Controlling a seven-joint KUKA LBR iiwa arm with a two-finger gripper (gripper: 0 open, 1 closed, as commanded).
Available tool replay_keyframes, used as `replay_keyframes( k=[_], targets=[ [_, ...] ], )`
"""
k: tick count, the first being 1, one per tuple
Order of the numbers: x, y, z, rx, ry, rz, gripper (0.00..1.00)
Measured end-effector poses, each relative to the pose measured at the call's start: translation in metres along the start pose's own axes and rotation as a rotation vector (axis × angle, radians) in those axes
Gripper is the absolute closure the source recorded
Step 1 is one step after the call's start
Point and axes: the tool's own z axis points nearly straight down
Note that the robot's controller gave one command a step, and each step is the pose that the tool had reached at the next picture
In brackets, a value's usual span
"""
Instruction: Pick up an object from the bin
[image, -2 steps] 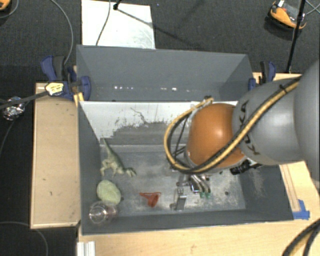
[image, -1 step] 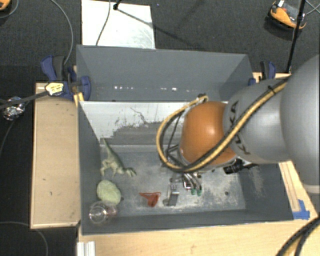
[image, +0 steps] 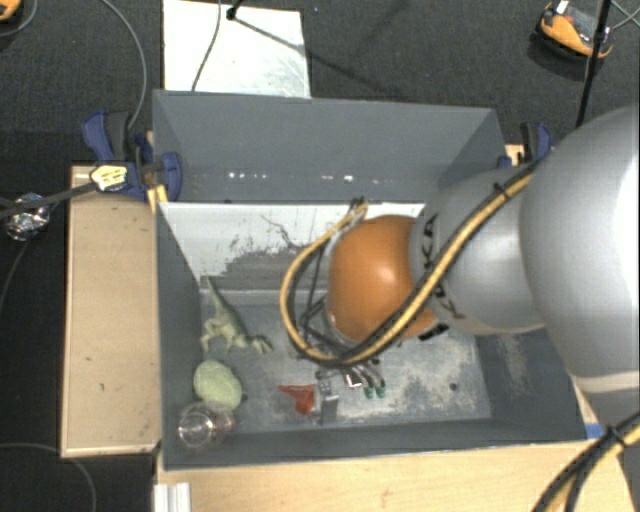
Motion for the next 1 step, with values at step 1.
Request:
replay_keyframes(
  k=[1],
  targets=[
    [-0.0028,0.0344,0.021,0.001,-0.009,0.177,1.0]
  ],
)
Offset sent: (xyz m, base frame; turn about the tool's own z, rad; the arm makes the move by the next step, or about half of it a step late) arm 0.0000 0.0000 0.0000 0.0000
